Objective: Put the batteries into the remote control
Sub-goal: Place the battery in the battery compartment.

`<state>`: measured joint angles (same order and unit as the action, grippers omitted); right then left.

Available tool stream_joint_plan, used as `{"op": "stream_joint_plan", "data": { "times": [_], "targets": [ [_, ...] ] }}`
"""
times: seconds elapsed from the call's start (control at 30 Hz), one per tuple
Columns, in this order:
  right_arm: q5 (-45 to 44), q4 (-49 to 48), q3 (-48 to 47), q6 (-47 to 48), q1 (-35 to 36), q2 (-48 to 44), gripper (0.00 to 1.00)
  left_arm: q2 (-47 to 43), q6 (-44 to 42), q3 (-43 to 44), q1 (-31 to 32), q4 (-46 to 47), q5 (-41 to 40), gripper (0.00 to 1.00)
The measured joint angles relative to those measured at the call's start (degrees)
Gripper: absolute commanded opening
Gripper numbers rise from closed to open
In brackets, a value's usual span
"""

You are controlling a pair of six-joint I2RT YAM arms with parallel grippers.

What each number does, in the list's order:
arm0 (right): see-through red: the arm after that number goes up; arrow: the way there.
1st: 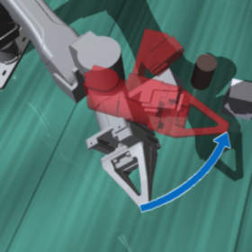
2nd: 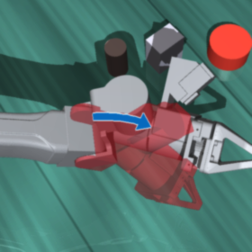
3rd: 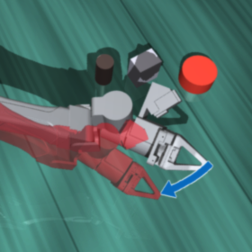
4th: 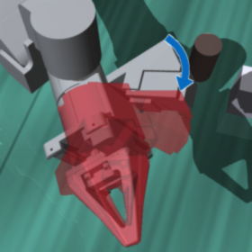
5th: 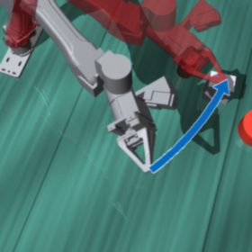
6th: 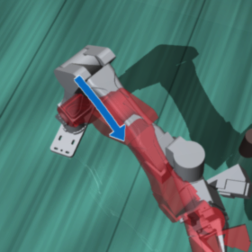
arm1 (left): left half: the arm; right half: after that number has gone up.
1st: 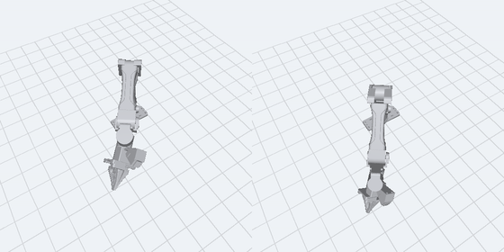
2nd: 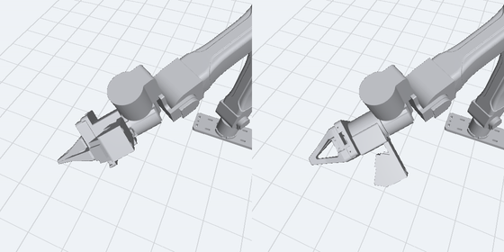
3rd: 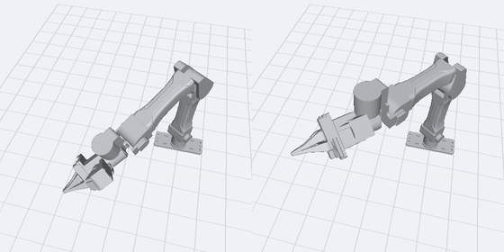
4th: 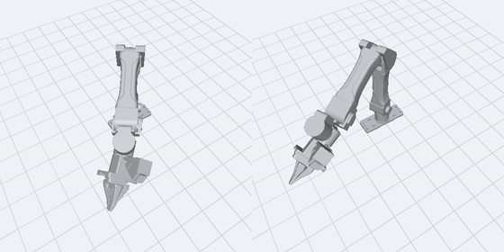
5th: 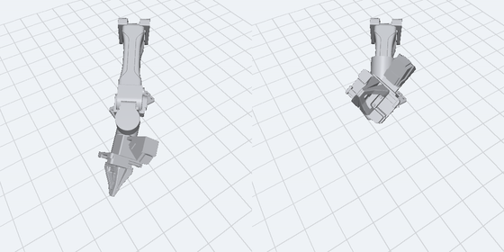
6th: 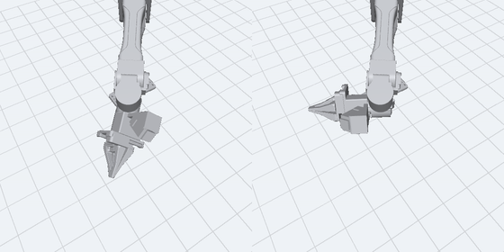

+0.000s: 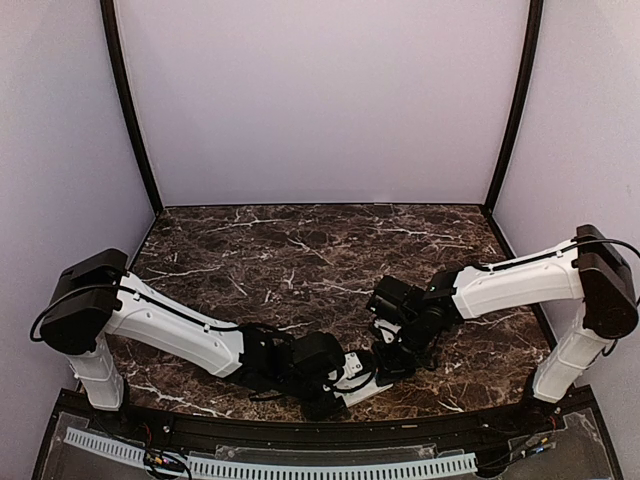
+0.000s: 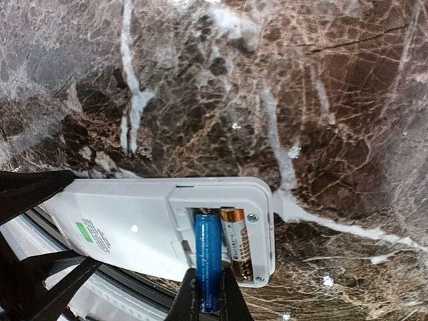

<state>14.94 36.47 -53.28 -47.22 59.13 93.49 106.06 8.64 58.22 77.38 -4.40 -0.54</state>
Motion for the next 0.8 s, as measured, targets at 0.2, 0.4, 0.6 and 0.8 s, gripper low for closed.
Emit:
{"op": "stream_joint_plan", "data": {
  "times": [0.2, 0.4, 0.6, 0.8],
  "targets": [
    [-0.24, -1.42, 0.07, 0.13, 0.00, 0.33, 0.19, 0.07, -0.02, 0.04, -0.02, 0.00, 0.00, 0.52],
    [-0.15, -2.38, 0.17, 0.35, -0.26, 0.33, 0.22, 0.11, -0.04, 0.07, -0.13, 0.04, 0.09, 0.53],
    [-0.52, -1.46, -0.33, 0.55, -0.24, 0.28, 0.21, 0.11, -0.04, 0.07, -0.13, 0.04, 0.09, 0.53],
    [-2.38, 1.44, -1.46, 0.79, -0.15, -0.98, 0.18, 0.39, -0.33, 0.13, -0.15, 0.92, 0.63, 0.53]
  ]
}}
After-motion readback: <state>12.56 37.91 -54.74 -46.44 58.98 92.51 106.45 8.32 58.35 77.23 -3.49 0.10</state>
